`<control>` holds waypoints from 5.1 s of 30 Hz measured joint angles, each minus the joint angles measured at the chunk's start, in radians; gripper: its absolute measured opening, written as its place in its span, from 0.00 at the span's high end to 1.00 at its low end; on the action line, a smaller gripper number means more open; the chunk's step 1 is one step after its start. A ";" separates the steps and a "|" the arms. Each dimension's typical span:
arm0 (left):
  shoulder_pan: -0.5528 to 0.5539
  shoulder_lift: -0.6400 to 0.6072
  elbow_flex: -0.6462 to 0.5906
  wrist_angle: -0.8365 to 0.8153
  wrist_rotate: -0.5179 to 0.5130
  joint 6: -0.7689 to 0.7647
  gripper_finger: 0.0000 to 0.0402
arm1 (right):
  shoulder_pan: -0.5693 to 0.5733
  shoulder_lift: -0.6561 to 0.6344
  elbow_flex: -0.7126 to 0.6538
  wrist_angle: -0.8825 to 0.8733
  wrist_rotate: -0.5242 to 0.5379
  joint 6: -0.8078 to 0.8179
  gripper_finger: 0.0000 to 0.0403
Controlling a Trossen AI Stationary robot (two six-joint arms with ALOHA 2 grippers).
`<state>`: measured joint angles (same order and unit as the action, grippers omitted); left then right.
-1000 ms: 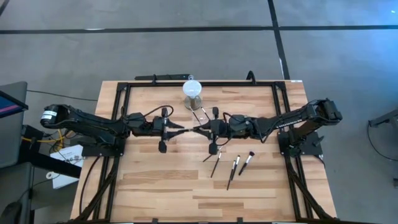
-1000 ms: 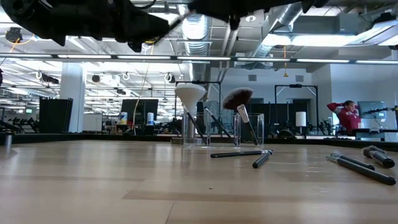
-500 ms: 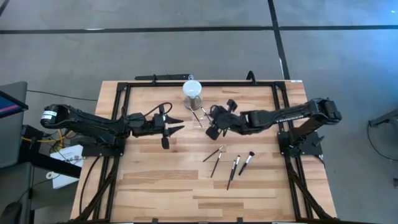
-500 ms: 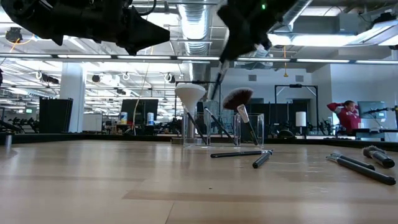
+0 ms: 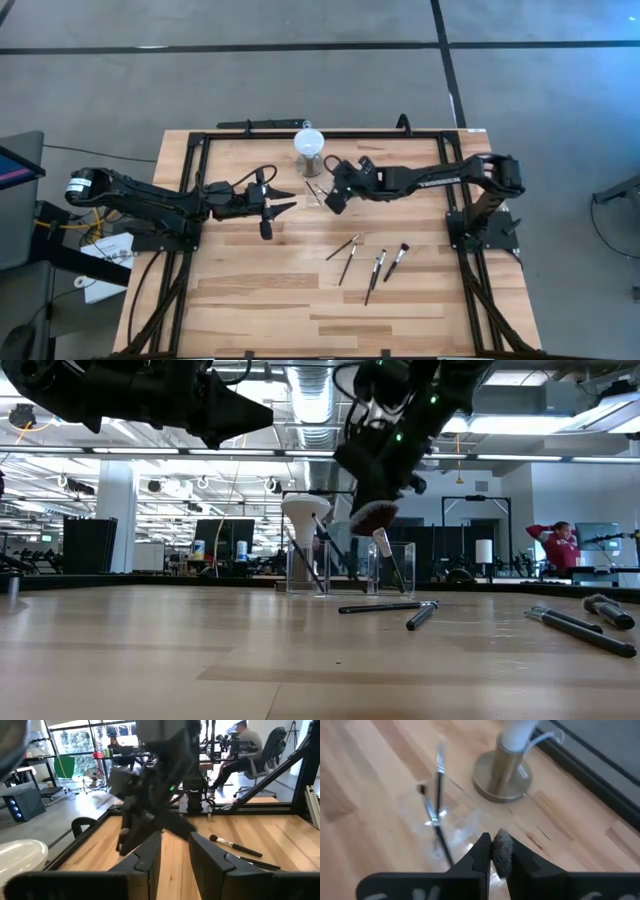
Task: Put items in baskets/containers
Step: Put the black foundation brush into the transparent organizer, then put the black liner brush into the transparent organizer
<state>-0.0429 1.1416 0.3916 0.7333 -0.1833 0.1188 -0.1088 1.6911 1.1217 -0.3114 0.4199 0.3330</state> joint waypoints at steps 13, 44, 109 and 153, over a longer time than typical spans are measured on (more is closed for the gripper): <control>0.000 0.000 0.000 -0.003 0.000 0.000 0.76 | -0.026 0.011 0.000 0.009 -0.081 -0.001 0.87; -0.114 0.314 -0.001 0.193 0.077 -0.214 0.76 | 0.271 0.003 0.237 -0.209 -0.038 -0.263 0.82; -0.253 0.681 0.105 0.243 -0.054 -0.129 0.84 | 0.270 0.003 0.246 -0.227 0.000 -0.254 0.82; -0.234 0.611 -0.091 0.083 0.259 0.069 0.59 | 0.270 0.004 0.246 -0.206 -0.020 -0.209 0.82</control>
<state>-0.2765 1.7526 0.3001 0.8166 0.0759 0.1878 0.1616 1.6947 1.3674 -0.5174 0.3998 0.1244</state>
